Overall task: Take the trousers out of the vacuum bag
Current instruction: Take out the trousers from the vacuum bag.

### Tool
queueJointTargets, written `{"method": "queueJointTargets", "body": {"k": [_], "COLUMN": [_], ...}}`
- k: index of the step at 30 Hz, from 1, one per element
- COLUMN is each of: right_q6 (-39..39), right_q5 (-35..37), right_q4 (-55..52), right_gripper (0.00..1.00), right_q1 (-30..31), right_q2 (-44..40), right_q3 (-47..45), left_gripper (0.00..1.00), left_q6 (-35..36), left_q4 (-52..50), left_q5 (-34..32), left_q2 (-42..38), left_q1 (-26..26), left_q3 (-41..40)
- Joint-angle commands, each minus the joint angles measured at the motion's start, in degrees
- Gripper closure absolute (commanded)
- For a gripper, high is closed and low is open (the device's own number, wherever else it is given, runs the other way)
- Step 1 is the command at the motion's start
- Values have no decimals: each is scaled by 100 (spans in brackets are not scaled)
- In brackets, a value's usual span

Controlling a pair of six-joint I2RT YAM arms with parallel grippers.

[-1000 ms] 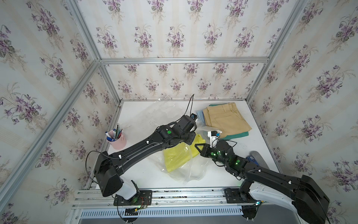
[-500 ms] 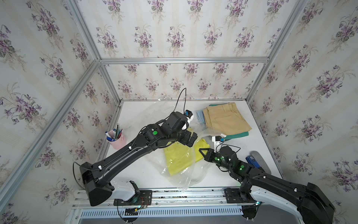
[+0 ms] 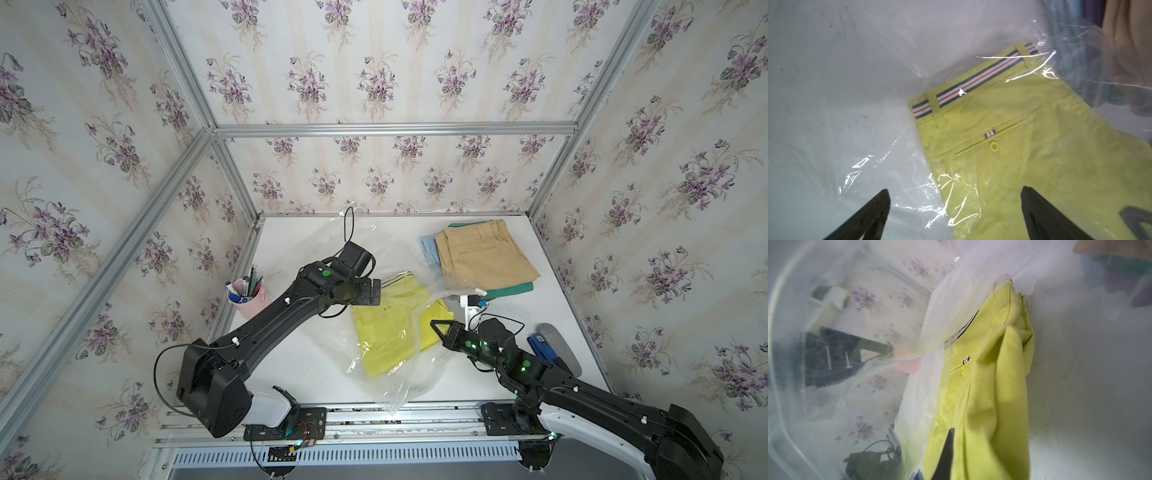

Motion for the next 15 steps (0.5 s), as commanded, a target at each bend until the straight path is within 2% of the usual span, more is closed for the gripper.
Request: {"method": "queueJointTargets", "body": {"k": [1,13,15], "right_q6": [53,106,115], "right_q5": [113,112,103], "right_q4": [212,337,345], "right_gripper": [100,100,100], "right_q1": [7,2,2], "right_q2": [-55,31,34], "right_q3": [-26,-151,-152], "left_gripper": [0,0,0], "left_q6": [-320,-797,-909], "left_q4": [191,774,1030], "left_q5": [28,-43,130], "left_q2": [207,556,603], "left_q1": [233,839,1030], "left_q3": [-190,-1049,-1272]}}
